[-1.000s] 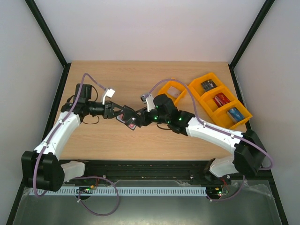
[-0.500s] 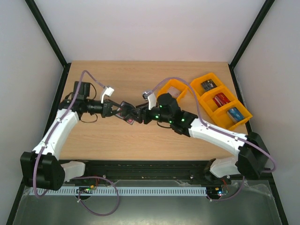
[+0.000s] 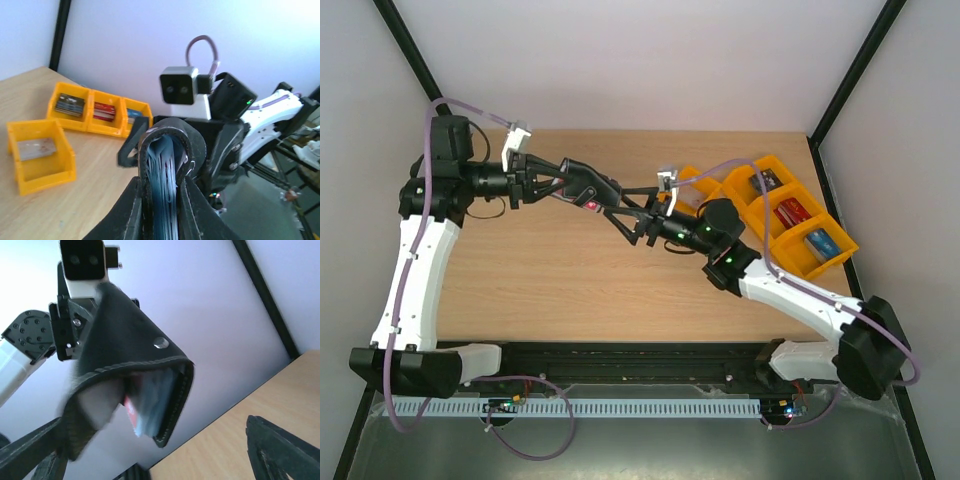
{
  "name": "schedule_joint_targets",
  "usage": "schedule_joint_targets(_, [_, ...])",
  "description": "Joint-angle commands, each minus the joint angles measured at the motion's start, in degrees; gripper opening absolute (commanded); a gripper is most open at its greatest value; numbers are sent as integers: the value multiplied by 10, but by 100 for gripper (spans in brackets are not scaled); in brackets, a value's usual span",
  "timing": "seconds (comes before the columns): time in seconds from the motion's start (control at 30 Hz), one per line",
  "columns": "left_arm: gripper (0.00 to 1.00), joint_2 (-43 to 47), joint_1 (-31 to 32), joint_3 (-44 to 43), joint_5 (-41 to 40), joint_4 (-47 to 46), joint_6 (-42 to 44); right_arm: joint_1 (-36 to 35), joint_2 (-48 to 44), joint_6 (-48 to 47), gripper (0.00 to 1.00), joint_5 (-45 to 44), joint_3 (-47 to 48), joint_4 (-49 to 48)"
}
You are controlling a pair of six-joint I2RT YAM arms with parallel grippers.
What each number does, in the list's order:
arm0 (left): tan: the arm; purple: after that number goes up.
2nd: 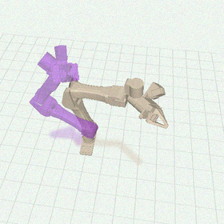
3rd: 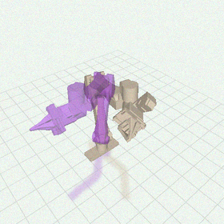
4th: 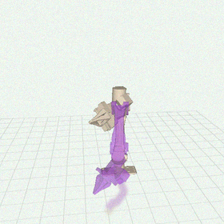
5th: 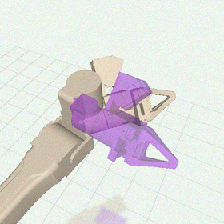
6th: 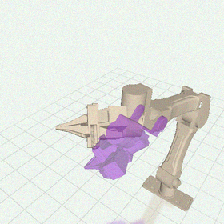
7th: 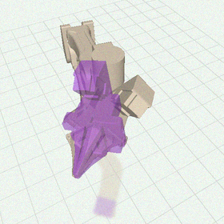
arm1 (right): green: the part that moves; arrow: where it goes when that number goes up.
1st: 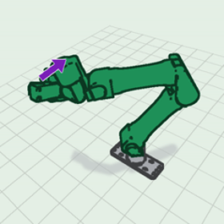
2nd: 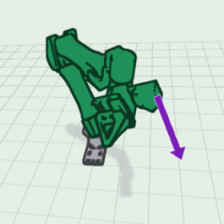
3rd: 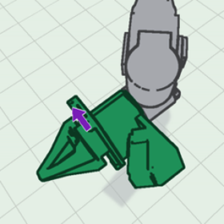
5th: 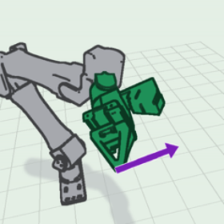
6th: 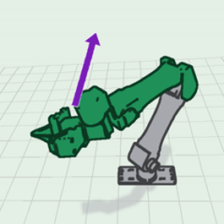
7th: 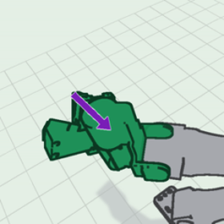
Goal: Take the credit cards out of the card holder
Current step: Open the card holder.
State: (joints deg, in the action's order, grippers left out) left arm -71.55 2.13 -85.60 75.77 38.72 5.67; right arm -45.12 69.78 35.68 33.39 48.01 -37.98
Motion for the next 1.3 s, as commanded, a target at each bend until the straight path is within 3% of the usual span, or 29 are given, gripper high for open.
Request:
schedule_joint_targets(0.0, [2,5,13,-29,46,-11,-69,-10,36,16,87,55,5,-102])
schedule_joint_targets(0.1, [2,8,21,-30,42,-33,-93,-13,58,26,72,77,16,-122])
schedule_joint_targets(0.33, [2,8,45,-20,31,-57,-121,-16,85,57,48,74,15,-176])
schedule_joint_targets(0.57, [2,12,47,3,28,-56,-111,-16,75,57,3,77,8,-192])
schedule_joint_targets(0.6, [3,12,46,10,29,-46,-100,-14,67,48,2,76,5,-182])
schedule_joint_targets(0.63, [10,13,45,13,28,-29,-78,-13,58,35,2,72,3,-164])
schedule_joint_targets(0.7, [54,14,33,12,23,41,2,-7,31,-15,2,58,1,-90])
schedule_joint_targets(0.73, [70,15,23,8,13,85,61,-5,16,-53,2,41,6,-34])
schedule_joint_targets(0.77, [78,15,13,1,-7,134,118,-4,0,-104,2,21,16,43])
schedule_joint_targets(0.83, [84,21,8,-10,-97,204,221,-4,-20,-202,2,-32,54,203])
schedule_joint_targets(0.97, [92,30,8,3,-259,219,264,-5,-25,-347,2,-111,143,446])
schedule_joint_targets(1.1, [97,22,9,-63,-296,296,390,-15,-12,-438,2,-151,199,591])
schedule_joint_targets(1.27, [94,-3,31,-147,-335,301,388,-51,7,-497,2,-214,222,645])
